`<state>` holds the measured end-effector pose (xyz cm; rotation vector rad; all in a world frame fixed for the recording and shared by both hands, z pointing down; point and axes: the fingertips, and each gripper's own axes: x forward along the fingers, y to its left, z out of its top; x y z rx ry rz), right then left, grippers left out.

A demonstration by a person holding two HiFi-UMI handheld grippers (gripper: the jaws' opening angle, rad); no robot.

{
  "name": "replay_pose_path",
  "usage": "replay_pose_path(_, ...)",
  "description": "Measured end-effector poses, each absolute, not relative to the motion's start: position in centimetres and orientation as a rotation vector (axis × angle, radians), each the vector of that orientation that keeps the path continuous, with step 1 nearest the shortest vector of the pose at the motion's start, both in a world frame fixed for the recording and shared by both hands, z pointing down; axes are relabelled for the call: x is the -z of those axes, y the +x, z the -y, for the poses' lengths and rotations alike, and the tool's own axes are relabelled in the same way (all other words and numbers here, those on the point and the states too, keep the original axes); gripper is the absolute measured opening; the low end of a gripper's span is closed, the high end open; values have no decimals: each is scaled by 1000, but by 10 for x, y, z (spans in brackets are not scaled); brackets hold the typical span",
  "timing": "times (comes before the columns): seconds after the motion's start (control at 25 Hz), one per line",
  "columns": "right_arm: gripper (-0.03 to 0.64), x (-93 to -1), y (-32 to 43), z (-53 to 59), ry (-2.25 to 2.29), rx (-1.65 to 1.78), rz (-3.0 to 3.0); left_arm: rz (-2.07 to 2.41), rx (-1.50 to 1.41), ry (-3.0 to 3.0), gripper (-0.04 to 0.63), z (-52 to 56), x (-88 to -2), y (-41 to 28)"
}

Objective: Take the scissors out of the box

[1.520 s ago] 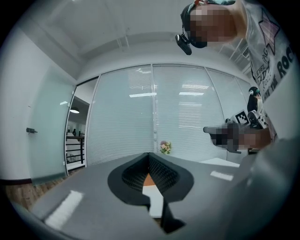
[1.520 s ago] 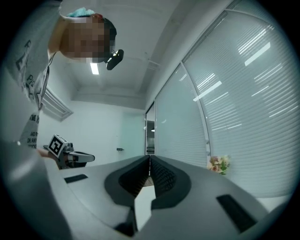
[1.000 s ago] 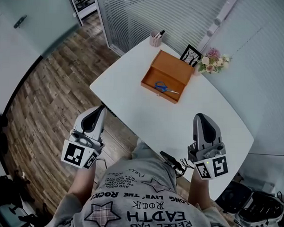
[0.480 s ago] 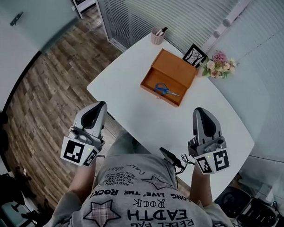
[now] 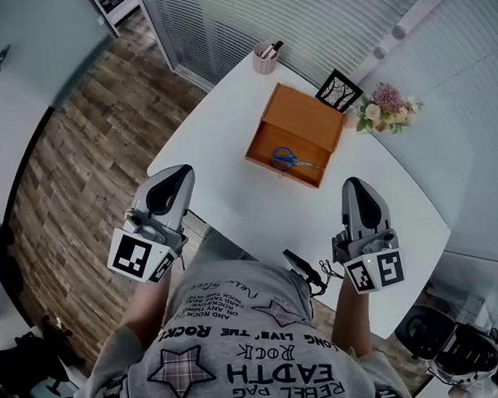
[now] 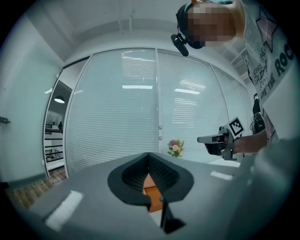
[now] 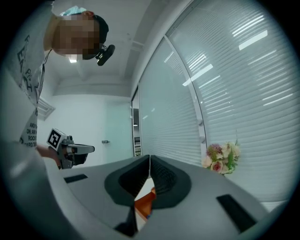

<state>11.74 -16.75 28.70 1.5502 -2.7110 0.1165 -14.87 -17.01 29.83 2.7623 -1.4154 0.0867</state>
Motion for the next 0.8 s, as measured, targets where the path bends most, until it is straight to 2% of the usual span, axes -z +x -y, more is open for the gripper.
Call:
replay_pose_path(0.32,15,-327,105,205,1511,-186,2627,1326,-74,2762,9,210,-316,-147)
replay_pose_path(0.8,17,-422,74,252,1195,-256,2423,1284,-66,2726,9,240,-336,-147)
